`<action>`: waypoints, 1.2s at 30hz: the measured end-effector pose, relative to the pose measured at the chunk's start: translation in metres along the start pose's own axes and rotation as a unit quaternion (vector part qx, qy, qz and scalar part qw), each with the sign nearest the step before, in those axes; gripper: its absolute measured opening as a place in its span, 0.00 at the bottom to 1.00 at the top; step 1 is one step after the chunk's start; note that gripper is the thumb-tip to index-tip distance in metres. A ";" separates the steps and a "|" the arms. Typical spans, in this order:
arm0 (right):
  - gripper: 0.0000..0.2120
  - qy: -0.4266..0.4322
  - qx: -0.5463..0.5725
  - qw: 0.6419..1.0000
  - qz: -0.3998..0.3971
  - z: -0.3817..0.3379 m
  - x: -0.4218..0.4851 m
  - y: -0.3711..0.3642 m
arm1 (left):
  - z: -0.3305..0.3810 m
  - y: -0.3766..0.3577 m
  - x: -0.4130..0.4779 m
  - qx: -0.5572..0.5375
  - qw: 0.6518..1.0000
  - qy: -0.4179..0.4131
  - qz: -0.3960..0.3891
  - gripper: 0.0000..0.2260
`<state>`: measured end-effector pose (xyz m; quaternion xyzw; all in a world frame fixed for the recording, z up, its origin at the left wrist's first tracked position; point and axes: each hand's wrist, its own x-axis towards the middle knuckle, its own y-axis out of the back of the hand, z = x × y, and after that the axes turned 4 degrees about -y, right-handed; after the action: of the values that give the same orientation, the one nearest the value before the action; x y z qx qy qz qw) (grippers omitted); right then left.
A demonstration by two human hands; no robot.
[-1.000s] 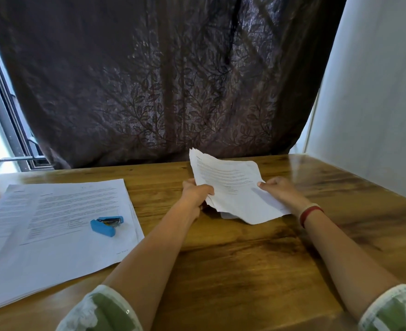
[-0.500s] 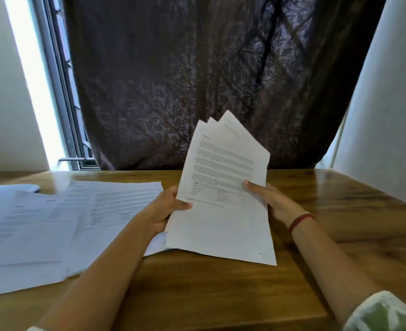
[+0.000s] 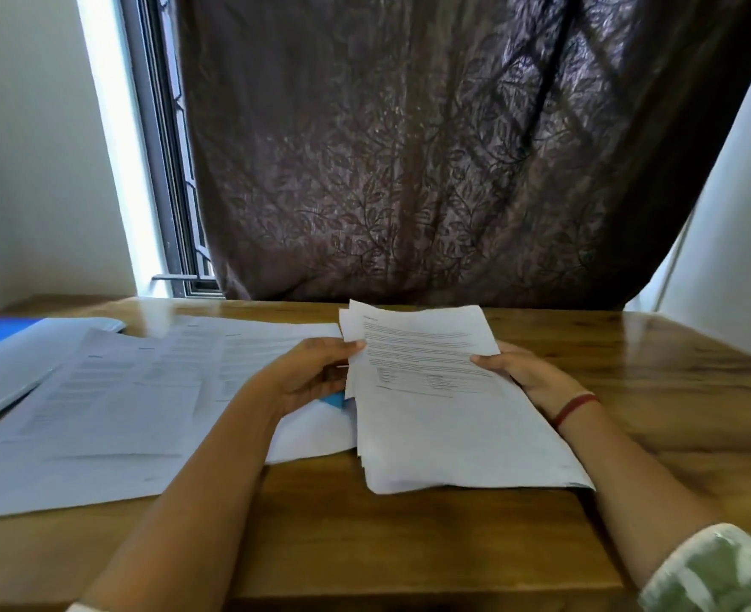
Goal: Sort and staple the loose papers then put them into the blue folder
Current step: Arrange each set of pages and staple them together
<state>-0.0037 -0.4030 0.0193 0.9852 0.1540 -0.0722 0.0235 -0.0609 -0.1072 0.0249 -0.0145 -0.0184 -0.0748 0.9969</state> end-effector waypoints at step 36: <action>0.13 0.047 -0.017 0.991 0.121 -0.005 0.007 -0.049 | -0.008 -0.001 0.011 0.061 0.981 0.016 0.185 0.06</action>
<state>-0.0110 -0.3539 0.0221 0.9983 0.0353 -0.0200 0.0415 -0.0502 -0.1101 0.0176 0.0442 -0.0040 0.1124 0.9927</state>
